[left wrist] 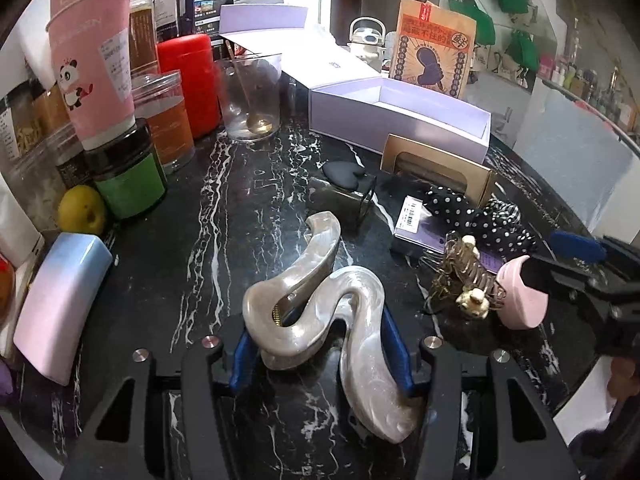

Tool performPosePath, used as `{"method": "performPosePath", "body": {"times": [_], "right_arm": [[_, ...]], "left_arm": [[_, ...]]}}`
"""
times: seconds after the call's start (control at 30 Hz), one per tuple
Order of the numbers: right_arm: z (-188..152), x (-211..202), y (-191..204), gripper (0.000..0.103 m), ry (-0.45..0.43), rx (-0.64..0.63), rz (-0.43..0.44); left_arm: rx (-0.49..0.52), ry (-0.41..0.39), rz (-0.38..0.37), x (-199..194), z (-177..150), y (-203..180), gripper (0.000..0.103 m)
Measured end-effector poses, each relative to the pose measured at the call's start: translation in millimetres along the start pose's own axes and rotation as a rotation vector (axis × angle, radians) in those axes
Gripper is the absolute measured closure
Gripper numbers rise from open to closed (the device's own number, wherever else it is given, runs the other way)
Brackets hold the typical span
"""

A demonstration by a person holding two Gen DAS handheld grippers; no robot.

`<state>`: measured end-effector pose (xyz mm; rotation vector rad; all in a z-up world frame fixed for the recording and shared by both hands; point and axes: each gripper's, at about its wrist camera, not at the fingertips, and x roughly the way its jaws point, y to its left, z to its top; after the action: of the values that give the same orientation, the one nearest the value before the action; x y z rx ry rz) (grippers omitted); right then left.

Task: Organize rigid objects
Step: 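Grasp the pearly S-shaped claw clip with the left tool while the right tool grasps the polka-dot scrunchie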

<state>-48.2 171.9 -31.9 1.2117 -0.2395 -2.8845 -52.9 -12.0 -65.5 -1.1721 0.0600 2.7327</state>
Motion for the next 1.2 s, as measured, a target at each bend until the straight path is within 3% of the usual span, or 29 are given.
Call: {"method": "performPosePath", "body": {"times": [0.23, 0.4, 0.57, 0.8, 1.2], "right_arm": [[7, 21, -6, 0.036, 0.063, 0.007, 0.083], [15, 29, -5, 0.052, 0.081, -0.003, 0.123], [24, 39, -2, 0.055, 0.120, -0.014, 0.124], [29, 44, 4, 0.083, 0.115, -0.046, 0.114], [36, 13, 13, 0.085, 0.033, -0.081, 0.204]], "left_arm": [[-0.005, 0.021, 0.031, 15, 1, 6, 0.041], [-0.015, 0.018, 0.014, 17, 1, 10, 0.041], [-0.013, 0.026, 0.016, 19, 3, 10, 0.041], [-0.022, 0.030, 0.011, 20, 6, 11, 0.041], [-0.098, 0.036, -0.071, 6, 12, 21, 0.043]]}}
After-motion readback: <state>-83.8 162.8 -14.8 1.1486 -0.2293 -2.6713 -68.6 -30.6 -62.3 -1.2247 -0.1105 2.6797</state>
